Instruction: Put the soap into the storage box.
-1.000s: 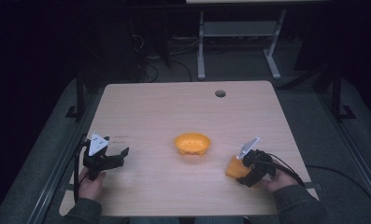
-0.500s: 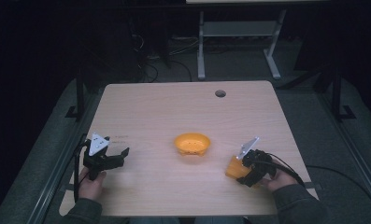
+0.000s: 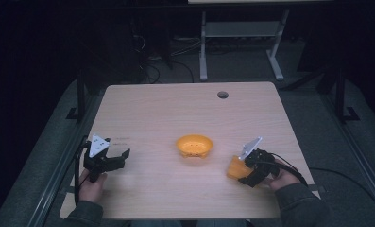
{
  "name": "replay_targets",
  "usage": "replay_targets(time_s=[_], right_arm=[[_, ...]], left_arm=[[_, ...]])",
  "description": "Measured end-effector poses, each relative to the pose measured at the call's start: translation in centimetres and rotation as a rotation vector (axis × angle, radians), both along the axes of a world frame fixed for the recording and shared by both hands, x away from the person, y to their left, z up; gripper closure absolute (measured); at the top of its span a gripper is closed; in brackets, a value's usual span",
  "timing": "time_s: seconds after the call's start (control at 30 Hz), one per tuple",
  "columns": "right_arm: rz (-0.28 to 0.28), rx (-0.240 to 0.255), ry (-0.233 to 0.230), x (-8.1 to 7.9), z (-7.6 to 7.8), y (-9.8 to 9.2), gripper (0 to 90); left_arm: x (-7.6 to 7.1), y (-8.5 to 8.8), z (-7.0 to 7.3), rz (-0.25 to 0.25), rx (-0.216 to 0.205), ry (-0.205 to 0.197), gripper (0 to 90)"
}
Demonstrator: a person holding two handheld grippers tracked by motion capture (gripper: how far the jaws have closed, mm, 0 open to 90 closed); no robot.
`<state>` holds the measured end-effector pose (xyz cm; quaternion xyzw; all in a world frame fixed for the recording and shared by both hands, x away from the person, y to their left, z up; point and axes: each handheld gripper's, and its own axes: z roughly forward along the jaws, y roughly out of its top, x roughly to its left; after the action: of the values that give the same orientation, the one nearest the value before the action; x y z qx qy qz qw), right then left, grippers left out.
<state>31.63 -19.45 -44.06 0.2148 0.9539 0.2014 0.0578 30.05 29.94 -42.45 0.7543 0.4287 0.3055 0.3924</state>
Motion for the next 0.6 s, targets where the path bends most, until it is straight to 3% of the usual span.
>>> replay_targets(time_s=[0.6], right_arm=[[0.072, 0.035, -0.016, 1.4, 2.7, 1.4, 20.7]], left_arm=[[0.2, 0.2, 0.0, 0.010, -0.004, -0.003, 14.1]])
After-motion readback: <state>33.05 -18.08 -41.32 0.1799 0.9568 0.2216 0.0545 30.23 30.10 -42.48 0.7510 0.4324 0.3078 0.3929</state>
